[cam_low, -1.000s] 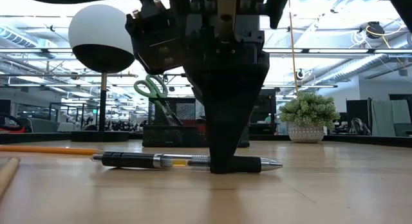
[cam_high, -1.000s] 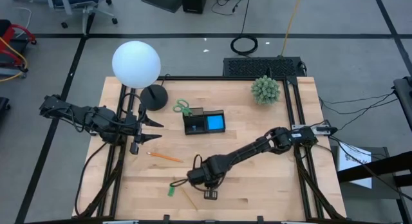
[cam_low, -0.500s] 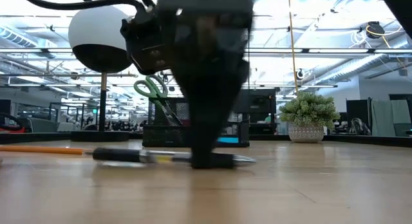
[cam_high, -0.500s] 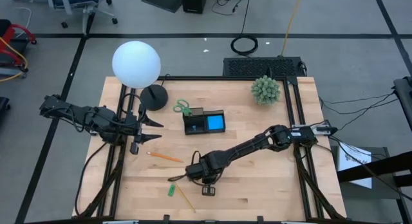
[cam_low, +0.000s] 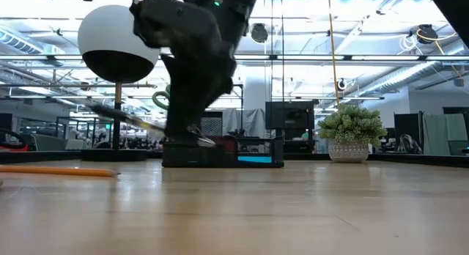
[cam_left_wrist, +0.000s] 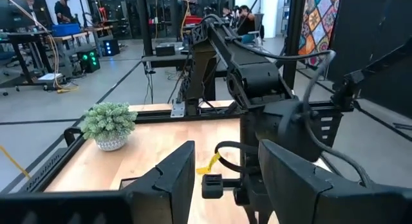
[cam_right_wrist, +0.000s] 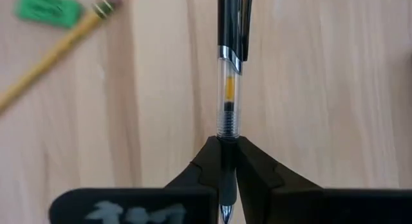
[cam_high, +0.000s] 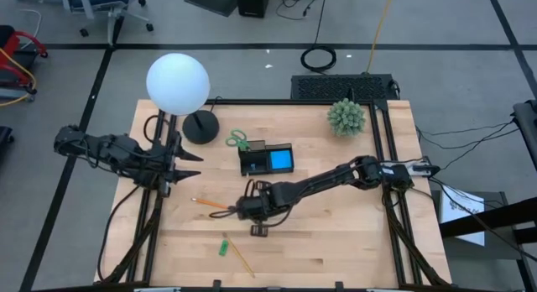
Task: Pick and place office supplies into organizer
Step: Put the black pen into the black desk organizer
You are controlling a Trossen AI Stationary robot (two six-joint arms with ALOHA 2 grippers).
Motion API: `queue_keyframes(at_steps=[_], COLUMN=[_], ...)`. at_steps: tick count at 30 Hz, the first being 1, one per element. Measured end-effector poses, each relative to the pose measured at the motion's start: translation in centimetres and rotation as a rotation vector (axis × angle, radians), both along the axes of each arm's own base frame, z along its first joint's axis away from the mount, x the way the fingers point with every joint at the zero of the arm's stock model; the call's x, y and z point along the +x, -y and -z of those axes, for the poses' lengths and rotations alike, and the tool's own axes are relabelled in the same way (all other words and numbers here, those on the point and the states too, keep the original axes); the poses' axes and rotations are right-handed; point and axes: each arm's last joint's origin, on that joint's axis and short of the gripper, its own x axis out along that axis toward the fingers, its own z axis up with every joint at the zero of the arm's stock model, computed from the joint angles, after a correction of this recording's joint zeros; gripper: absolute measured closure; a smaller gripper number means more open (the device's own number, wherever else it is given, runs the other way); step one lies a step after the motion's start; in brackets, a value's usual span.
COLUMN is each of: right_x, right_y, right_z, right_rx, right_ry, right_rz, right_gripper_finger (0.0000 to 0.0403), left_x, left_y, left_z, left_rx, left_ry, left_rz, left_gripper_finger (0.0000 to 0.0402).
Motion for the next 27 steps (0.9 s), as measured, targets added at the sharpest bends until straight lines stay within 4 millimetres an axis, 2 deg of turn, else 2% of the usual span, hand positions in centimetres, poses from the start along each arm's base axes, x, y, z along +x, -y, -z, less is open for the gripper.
queue_keyframes(at_steps=[10,16,21,23,27], right_x=[1.8,2.3,1.1,-0.3,-3.9], right_y=[1.6,2.7,4.3,5.0,6.7], right_z=[-1.0,-1.1,-1.6,-1.8,-3.0], right_rx=[0.004,-0.043,-0.056,-0.047,-0.011], right_ry=[0.167,0.223,0.296,0.352,0.573], right_rz=[-0.033,-0.016,0.015,0.028,0.067], right_gripper_finger=[0.0386,0.0386,0.0386,0.0386,0.0386], left_x=[-1.4,-1.5,-1.5,-1.5,-1.5], left_y=[-0.5,-0.5,-0.5,-0.5,-0.5], left_z=[0.0,0.0,0.0,0.0,0.1], left_rx=[-0.004,-0.004,-0.003,-0.002,0.002], left_ry=[0.01,0.012,0.008,0.008,0.002], left_rz=[0.0,0.0,0.0,0.0,-0.011], left_gripper_finger=[0.0229,0.0229,0.0229,0.0229,0.0229])
